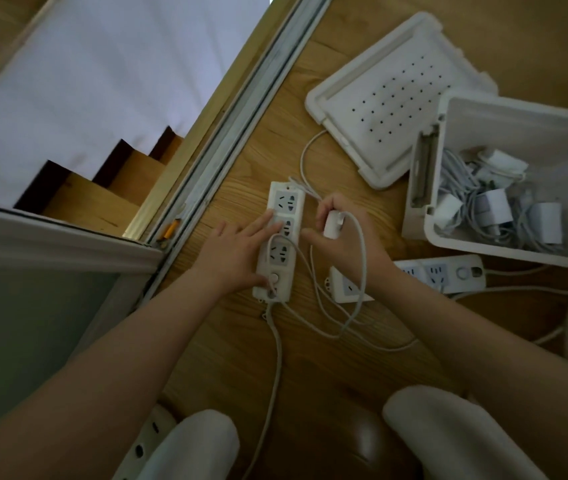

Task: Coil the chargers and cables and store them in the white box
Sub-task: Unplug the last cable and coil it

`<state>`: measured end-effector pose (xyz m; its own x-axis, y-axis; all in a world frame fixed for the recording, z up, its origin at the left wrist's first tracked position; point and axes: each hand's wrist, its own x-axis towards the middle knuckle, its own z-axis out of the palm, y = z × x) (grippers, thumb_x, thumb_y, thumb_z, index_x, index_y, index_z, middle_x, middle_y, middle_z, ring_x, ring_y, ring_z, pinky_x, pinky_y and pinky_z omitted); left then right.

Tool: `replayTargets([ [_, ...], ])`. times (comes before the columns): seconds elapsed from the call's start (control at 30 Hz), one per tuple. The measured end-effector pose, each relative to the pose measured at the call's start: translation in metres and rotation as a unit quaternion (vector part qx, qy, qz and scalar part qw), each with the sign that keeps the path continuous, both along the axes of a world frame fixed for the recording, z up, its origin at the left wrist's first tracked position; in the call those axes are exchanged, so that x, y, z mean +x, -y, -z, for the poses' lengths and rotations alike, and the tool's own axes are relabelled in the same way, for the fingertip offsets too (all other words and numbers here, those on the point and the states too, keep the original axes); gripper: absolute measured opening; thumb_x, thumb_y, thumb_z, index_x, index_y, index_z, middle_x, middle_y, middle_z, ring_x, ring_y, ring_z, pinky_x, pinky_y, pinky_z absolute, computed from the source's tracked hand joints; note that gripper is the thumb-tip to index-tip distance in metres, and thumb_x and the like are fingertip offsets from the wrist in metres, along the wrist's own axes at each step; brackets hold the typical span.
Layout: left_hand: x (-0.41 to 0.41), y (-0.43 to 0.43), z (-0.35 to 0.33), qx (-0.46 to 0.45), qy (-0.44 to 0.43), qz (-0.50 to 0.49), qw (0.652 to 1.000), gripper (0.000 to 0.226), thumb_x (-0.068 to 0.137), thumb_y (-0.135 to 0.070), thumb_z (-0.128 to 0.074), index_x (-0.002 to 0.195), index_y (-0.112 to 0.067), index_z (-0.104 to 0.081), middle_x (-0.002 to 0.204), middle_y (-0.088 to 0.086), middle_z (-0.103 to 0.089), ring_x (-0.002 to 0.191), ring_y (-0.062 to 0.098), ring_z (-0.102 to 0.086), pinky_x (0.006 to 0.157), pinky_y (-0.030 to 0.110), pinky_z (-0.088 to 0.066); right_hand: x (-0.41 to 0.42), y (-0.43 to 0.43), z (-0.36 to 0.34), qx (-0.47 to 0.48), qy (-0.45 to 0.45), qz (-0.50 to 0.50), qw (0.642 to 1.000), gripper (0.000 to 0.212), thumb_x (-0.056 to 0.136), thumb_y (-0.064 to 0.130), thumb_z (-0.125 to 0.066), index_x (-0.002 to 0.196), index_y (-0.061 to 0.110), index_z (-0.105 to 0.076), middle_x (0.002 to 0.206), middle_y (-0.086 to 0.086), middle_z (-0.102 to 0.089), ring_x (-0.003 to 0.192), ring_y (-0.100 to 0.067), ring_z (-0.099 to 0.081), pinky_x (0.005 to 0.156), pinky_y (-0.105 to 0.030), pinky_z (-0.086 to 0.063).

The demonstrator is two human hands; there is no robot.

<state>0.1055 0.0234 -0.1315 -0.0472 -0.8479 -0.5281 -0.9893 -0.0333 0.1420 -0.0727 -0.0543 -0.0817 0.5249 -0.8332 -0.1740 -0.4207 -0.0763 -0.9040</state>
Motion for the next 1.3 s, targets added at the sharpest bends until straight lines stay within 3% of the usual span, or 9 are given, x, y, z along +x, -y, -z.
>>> replayTargets([
  [0.17, -0.009, 0.005, -0.014, 0.048, -0.020, -0.025, 0.998, 0.097, 0.079, -0.051, -0.064, 0.149, -0.030, 0.000, 0.158, -0.007, 0.006, 0.137, 0.026, -0.026, 0.114, 0.046, -0.014, -0.017, 0.015, -0.030, 0.106, -0.242, -0.081, 0.961, 0.057, 0.083, 0.049, -0.061, 0.120, 0.013, -0.038, 0.101, -0.002, -0.057, 0.077, -0.011, -0.053, 0.054, -0.022, -0.039],
  [0.3, -0.028, 0.013, -0.042, 0.013, -0.040, -0.130, 0.991, 0.054, 0.092, -0.027, -0.052, 0.140, -0.016, -0.032, 0.147, 0.008, -0.033, 0.128, 0.028, -0.039, 0.106, 0.045, -0.028, -0.039, 0.019, -0.054, 0.145, -0.392, -0.117, 0.901, 0.070, 0.086, 0.023, -0.062, 0.135, -0.004, -0.020, 0.107, -0.013, -0.048, 0.081, -0.020, -0.051, 0.062, -0.028, -0.040],
  [0.4, -0.041, 0.018, -0.071, -0.104, -0.110, -0.305, 0.940, 0.039, 0.087, -0.005, -0.056, 0.125, -0.011, -0.046, 0.129, 0.009, -0.047, 0.112, 0.025, -0.049, 0.085, 0.034, -0.042, -0.053, 0.013, -0.070, 0.098, -0.452, -0.149, 0.874, 0.069, 0.085, 0.012, -0.059, 0.136, -0.008, -0.017, 0.110, -0.019, -0.048, 0.095, -0.030, -0.054, 0.063, -0.030, -0.041],
  [0.53, -0.071, 0.028, -0.131, -0.185, -0.206, -0.181, 0.944, 0.035, 0.090, -0.007, -0.049, 0.123, -0.015, -0.047, 0.124, 0.003, -0.047, 0.105, 0.018, -0.049, 0.078, 0.029, -0.041, -0.068, 0.004, -0.111, -0.083, -0.454, -0.201, 0.864, 0.053, 0.082, 0.022, -0.068, 0.118, 0.005, -0.034, 0.100, -0.012, -0.057, 0.085, -0.028, -0.058, 0.062, -0.032, -0.040],
  [0.67, -0.121, 0.030, -0.178, -0.096, -0.326, -0.087, 0.936, 0.045, 0.087, -0.016, -0.054, 0.131, -0.019, -0.042, 0.126, 0.004, -0.053, 0.113, 0.022, -0.051, 0.100, 0.042, -0.041, -0.069, -0.009, -0.149, -0.160, -0.411, -0.180, 0.879, 0.044, 0.085, 0.014, -0.062, 0.120, 0.006, -0.037, 0.111, -0.010, -0.056, 0.095, -0.027, -0.059, 0.068, -0.031, -0.041],
  [0.83, -0.146, 0.022, -0.231, -0.073, -0.379, -0.104, 0.917, 0.060, 0.091, -0.026, -0.057, 0.142, -0.021, -0.026, 0.120, -0.003, -0.056, 0.105, 0.014, -0.057, 0.091, 0.031, -0.048, -0.087, -0.013, -0.189, -0.180, -0.322, -0.068, 0.927, 0.043, 0.079, 0.001, -0.064, 0.114, 0.008, -0.041, 0.119, -0.013, -0.039, 0.095, -0.027, -0.051, 0.077, -0.033, -0.046],
  [1.1, -0.158, 0.007, -0.286, -0.085, -0.426, -0.124, 0.892, 0.029, 0.095, -0.019, -0.051, 0.123, -0.012, -0.045, 0.106, 0.004, -0.058, 0.084, 0.014, -0.059, 0.070, 0.024, -0.053, -0.118, -0.024, -0.254, -0.027, -0.075, 0.064, 0.995, 0.069, 0.065, 0.000, -0.079, 0.122, 0.014, -0.041, 0.116, -0.002, -0.047, 0.100, -0.013, -0.050, 0.072, -0.014, -0.045],
  [1.2, -0.160, 0.005, -0.304, -0.102, -0.475, -0.221, 0.846, 0.025, 0.097, -0.019, -0.046, 0.121, -0.013, -0.042, 0.112, 0.008, -0.058, 0.087, 0.017, -0.064, 0.071, 0.029, -0.058, -0.122, -0.027, -0.275, 0.087, 0.024, 0.160, 0.983, 0.060, 0.081, 0.014, -0.069, 0.131, 0.010, -0.037, 0.116, 0.000, -0.048, 0.105, -0.013, -0.050, 0.075, -0.018, -0.046],
  [1.3, -0.161, 0.004, -0.322, -0.109, -0.584, -0.323, 0.737, 0.033, 0.098, -0.019, -0.042, 0.130, -0.011, -0.040, 0.120, 0.009, -0.058, 0.099, 0.020, -0.064, 0.073, 0.029, -0.056, -0.112, -0.043, -0.284, 0.150, -0.019, 0.063, 0.987, 0.047, 0.094, 0.043, -0.045, 0.128, 0.011, -0.046, 0.124, -0.002, -0.057, 0.112, -0.017, -0.055, 0.094, -0.032, -0.044],
])
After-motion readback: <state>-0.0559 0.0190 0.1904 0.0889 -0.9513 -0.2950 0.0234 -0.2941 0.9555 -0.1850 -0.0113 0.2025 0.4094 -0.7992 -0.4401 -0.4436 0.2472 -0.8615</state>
